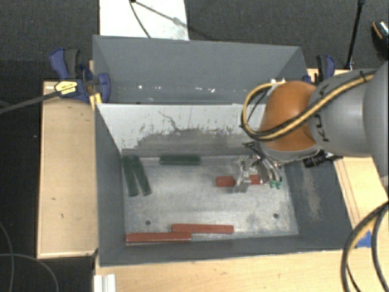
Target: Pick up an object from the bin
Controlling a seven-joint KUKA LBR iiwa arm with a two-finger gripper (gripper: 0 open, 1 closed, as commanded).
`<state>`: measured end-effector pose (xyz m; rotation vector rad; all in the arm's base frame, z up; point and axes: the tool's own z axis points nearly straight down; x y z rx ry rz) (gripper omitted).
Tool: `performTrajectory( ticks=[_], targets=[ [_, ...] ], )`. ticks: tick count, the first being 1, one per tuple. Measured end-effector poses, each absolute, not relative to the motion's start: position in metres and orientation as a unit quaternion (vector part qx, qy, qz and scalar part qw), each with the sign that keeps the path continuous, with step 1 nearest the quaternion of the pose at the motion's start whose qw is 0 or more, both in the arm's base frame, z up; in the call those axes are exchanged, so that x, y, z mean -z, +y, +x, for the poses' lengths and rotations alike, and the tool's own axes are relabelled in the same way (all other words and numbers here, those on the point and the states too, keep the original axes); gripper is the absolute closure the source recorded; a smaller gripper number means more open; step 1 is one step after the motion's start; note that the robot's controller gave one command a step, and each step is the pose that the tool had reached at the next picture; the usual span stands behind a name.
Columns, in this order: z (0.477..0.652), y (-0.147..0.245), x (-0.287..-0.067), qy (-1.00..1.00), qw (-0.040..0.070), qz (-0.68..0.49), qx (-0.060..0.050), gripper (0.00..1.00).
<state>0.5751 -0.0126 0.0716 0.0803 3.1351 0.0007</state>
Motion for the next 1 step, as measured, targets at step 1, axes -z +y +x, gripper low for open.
performTrajectory(
  ticks=[1],
  targets=[
    [0.5827, 0.0093, -0.2334, 1.0, 0.006, 0.018, -0.001, 1.0]
  ],
)
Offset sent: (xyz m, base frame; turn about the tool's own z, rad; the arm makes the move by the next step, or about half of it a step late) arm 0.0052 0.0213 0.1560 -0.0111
